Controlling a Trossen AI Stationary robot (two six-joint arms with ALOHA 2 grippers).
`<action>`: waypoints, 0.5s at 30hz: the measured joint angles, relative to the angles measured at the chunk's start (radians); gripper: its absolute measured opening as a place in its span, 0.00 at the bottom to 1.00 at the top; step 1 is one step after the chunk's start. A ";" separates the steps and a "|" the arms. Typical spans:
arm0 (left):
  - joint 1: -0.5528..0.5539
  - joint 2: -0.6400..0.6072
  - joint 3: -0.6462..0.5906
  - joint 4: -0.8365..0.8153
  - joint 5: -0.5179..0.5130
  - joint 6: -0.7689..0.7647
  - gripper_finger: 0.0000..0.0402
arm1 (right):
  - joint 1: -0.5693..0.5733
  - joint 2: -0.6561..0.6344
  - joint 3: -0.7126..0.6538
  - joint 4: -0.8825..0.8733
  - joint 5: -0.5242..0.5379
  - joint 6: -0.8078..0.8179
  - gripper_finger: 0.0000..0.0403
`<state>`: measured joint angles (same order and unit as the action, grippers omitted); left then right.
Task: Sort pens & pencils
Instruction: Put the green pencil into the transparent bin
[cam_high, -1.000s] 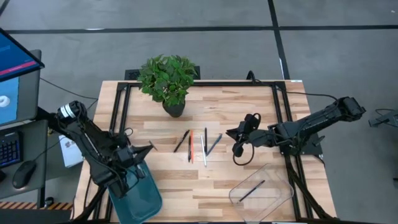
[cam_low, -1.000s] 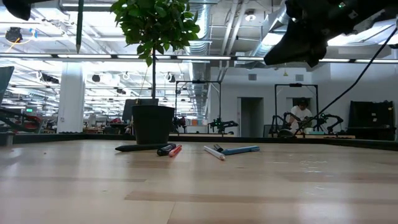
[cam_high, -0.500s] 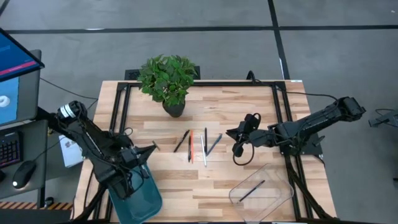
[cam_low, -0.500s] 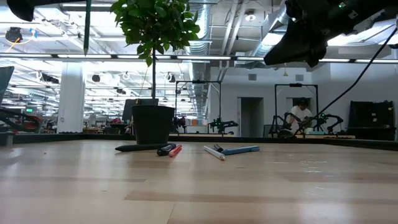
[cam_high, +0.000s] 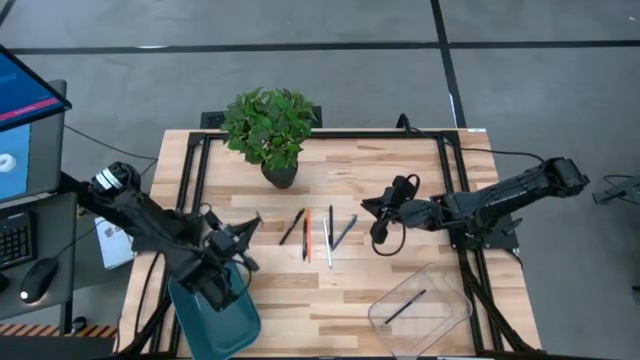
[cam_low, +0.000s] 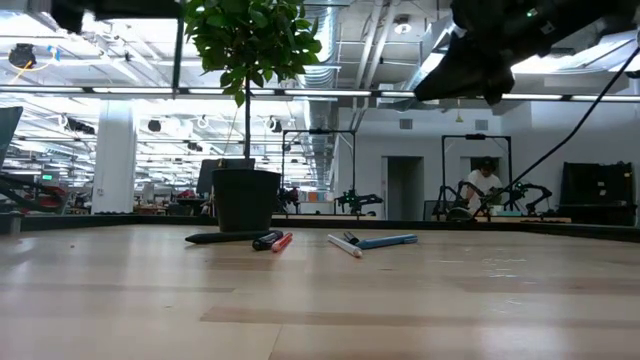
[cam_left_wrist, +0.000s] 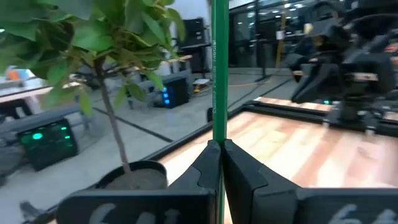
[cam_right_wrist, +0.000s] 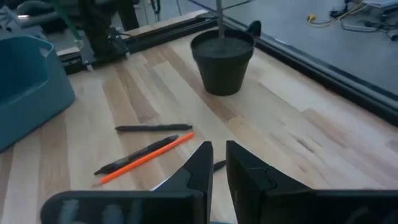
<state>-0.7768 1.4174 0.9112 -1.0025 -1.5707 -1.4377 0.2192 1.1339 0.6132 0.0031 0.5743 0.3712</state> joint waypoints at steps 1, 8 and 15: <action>0.013 0.000 0.004 0.010 0.000 0.017 0.00 | -0.006 0.000 0.000 0.004 0.000 -0.011 0.17; 0.044 0.000 0.011 0.150 0.014 0.174 0.00 | -0.025 0.000 0.000 0.005 0.000 -0.018 0.17; 0.045 0.000 0.011 0.276 0.085 0.338 0.00 | -0.012 0.000 0.000 0.005 -0.001 -0.033 0.17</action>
<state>-0.7322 1.4174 0.9217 -0.7270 -1.4853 -1.1000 0.2074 1.1340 0.6131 0.0082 0.5732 0.3386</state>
